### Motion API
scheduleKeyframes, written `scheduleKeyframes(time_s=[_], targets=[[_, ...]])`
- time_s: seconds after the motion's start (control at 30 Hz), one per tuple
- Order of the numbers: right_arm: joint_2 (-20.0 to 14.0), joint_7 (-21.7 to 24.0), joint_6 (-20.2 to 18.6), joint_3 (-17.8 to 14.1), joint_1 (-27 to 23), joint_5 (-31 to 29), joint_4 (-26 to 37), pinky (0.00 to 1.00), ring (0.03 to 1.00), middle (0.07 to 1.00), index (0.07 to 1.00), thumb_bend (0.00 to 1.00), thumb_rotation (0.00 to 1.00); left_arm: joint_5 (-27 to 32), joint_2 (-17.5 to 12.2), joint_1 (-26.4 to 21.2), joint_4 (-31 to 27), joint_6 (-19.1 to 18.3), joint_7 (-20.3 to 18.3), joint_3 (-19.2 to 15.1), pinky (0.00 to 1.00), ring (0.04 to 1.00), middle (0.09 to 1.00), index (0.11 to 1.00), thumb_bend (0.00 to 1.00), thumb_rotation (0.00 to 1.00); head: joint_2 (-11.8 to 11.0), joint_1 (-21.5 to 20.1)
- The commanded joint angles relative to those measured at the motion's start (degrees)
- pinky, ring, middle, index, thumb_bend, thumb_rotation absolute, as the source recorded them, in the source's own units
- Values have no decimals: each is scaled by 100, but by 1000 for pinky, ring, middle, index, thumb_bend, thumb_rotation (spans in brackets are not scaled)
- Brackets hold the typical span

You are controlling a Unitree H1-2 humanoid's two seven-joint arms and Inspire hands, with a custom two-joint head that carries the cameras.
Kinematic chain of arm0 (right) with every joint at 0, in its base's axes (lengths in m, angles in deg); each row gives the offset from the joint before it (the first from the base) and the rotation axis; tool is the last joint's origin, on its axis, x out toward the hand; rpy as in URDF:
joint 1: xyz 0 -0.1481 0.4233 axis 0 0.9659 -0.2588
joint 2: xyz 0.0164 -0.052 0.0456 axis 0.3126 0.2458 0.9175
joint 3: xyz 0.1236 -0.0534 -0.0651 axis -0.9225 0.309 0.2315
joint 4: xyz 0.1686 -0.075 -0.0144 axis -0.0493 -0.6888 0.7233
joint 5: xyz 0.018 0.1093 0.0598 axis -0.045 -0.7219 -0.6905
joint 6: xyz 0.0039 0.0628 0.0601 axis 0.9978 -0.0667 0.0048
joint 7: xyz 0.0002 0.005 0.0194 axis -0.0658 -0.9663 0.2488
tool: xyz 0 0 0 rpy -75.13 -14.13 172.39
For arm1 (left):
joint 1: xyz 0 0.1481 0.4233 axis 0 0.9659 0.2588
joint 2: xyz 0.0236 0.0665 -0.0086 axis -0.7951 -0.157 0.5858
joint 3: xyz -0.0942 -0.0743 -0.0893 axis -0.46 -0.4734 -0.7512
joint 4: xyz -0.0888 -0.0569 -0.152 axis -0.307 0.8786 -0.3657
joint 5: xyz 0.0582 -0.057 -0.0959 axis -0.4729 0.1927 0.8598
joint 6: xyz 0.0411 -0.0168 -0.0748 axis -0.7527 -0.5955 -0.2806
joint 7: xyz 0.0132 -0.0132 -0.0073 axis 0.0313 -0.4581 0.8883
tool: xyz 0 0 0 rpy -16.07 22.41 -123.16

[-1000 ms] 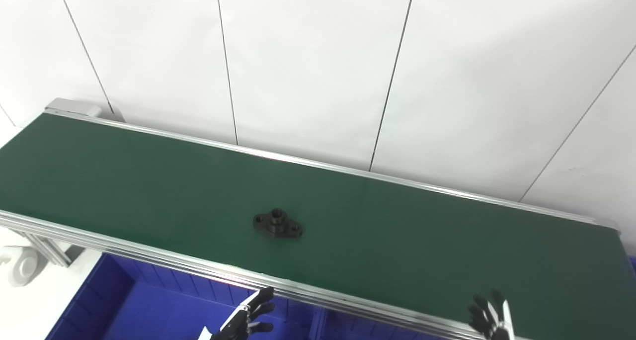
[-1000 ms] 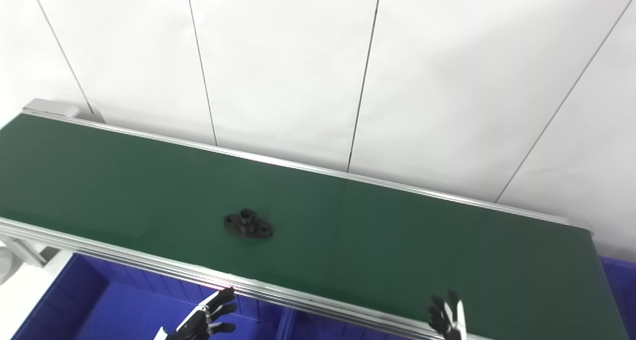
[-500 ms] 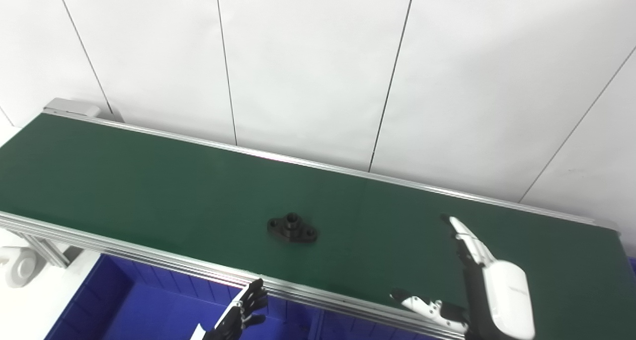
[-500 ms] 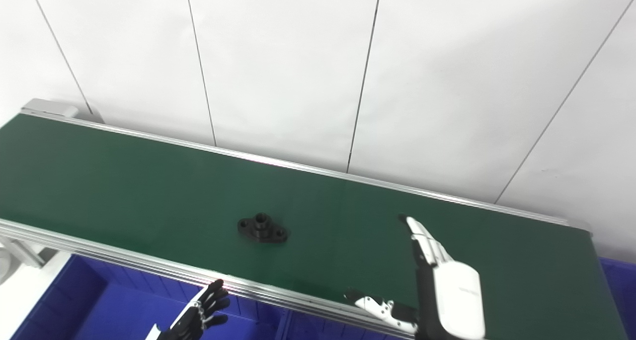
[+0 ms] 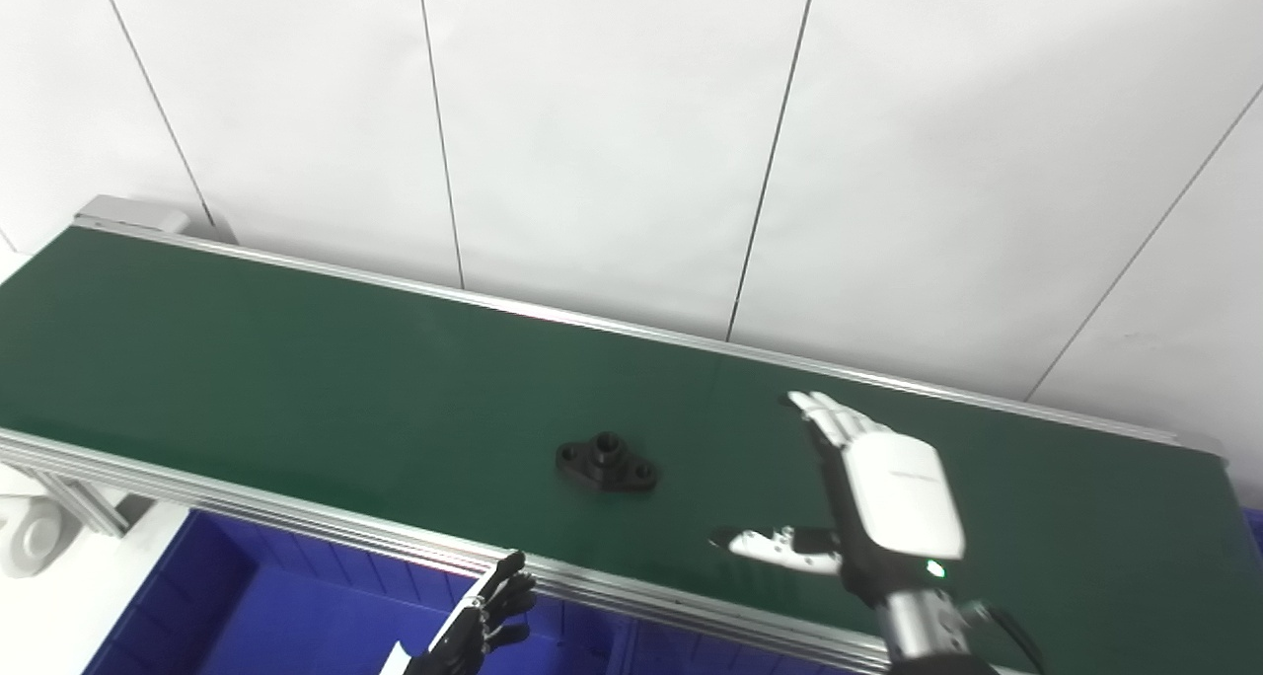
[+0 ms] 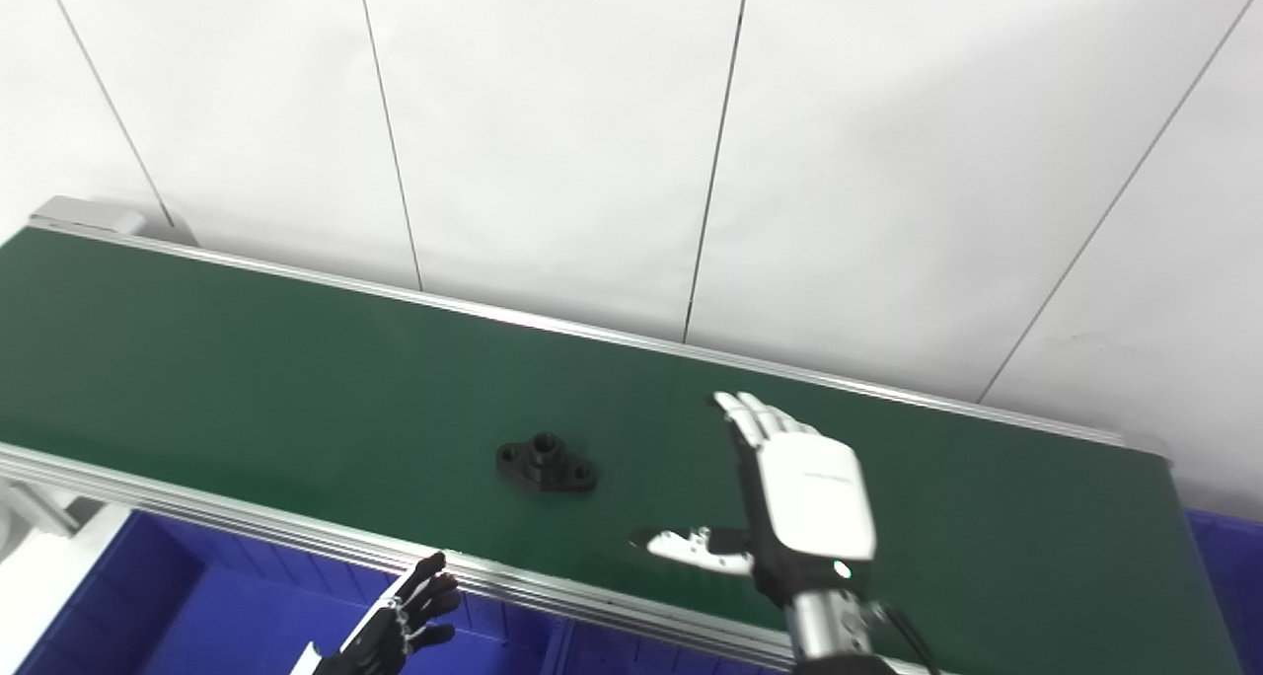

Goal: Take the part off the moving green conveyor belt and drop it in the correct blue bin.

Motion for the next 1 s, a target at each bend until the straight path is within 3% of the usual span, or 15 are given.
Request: scheduleKeyframes(time_s=[0.0,0.37,0.57,0.77,0.93,0.97], targets=[[1,73,-212,60,-269,131,-18,763,821,859,849,949,615,-12,9,40,-217,65,-8,20,826,887,911,946,696,783,9,20],[137,444,-586,454,-993,75,-765,650,770,819,841,977,566,-71,10,36,-265,56,-8,31,809,871,903,954,686,788,91,62],[99,738,-722,786,-1286,131,-1178,563,684,779,833,981,534,-101,14,41,-295,43,-5,32,799,860,892,946,682,789,136,78],[84,650,-775,1051,-1406,176,-1762,387,479,601,779,934,565,-116,15,47,-321,49,-8,43,784,859,899,950,673,784,176,117],[127,463,-857,1210,-1386,127,-2246,279,363,482,759,900,541,-187,6,56,-381,12,-11,47,768,854,899,954,670,794,228,141],[122,427,-876,1260,-1383,128,-2343,234,313,431,718,848,510,-201,6,63,-405,-6,-13,49,769,854,899,957,662,796,234,141]])
